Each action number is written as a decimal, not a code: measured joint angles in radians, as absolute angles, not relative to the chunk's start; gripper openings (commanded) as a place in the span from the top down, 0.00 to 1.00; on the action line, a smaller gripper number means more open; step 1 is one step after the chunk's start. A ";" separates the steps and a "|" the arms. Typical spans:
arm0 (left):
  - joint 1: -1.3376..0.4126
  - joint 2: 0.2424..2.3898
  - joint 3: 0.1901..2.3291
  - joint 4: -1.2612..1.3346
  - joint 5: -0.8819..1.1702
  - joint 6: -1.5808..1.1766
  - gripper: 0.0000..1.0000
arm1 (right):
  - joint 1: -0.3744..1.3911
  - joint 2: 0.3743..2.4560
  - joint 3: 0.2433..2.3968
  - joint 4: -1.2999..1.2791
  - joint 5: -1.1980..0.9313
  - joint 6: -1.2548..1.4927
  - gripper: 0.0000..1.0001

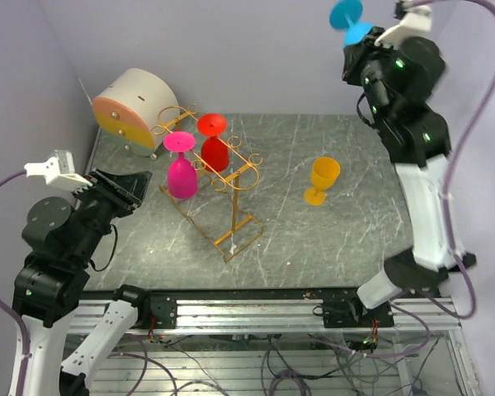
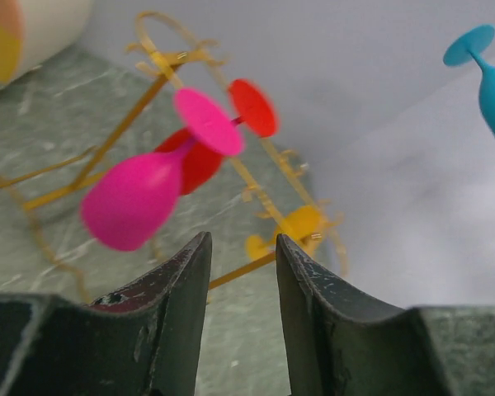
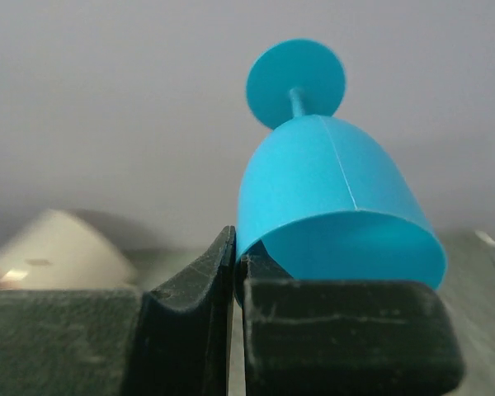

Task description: Take the wine glass off the wine glass rack

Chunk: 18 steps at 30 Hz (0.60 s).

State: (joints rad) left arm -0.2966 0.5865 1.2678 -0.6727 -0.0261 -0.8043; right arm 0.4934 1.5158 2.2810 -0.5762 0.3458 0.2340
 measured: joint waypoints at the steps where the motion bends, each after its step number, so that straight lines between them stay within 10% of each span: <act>1: -0.297 0.590 1.256 -0.702 -0.045 -0.780 0.53 | 0.436 1.571 2.305 -0.635 0.359 0.236 1.00; 11: -0.297 0.597 1.098 -0.808 -0.168 -0.643 0.54 | -0.149 1.722 2.008 -0.942 0.156 0.331 1.00; 18: -0.297 0.578 1.003 -0.805 -0.176 -0.627 0.52 | -0.198 1.624 1.724 -0.949 0.058 0.334 1.00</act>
